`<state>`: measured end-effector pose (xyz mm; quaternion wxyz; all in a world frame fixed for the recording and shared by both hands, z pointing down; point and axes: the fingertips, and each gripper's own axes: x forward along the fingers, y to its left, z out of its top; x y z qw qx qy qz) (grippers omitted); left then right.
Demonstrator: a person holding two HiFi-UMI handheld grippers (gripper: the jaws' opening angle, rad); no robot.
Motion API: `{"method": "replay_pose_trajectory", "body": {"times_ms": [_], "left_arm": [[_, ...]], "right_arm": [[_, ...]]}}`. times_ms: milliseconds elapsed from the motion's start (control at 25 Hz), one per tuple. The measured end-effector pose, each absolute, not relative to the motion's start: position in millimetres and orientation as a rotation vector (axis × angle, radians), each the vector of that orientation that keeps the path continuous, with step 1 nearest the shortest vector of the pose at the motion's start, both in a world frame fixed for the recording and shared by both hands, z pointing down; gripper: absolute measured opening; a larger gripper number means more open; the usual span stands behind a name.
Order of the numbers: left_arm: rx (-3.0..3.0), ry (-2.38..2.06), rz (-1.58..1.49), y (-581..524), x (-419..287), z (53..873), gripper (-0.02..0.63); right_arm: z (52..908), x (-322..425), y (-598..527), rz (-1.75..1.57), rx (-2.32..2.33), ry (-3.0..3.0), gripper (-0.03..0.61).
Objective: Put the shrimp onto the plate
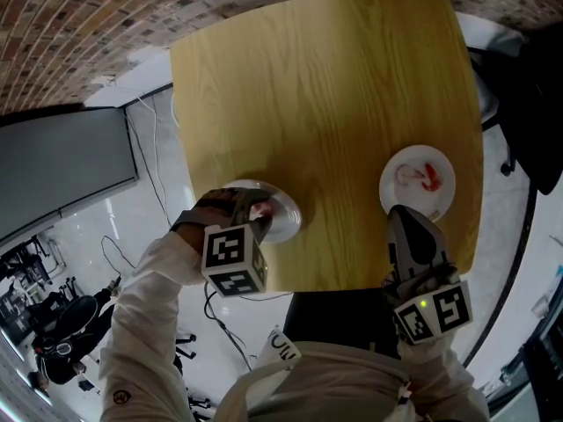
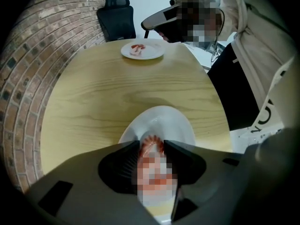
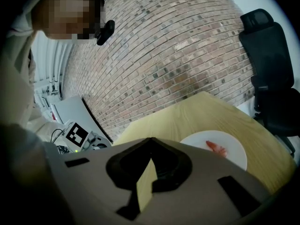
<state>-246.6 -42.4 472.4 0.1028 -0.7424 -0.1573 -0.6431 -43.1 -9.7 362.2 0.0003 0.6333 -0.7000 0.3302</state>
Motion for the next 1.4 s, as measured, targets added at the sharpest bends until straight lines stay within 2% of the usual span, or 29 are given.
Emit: {"method": "replay_pose_trajectory", "body": {"times_ms": [840, 1400], "left_arm": [[-2.242, -0.393, -1.896, -31.2, -236.3, 461.6, 0.160], [-2.245, -0.390, -1.808, -11.0, -179.1, 444.1, 0.158]], "right_arm": [[356.6, -32.0, 5.0, 1.049, 1.986, -2.213, 0.025], [344.2, 10.7, 42.5, 1.027, 2.089, -2.190, 0.025]]}}
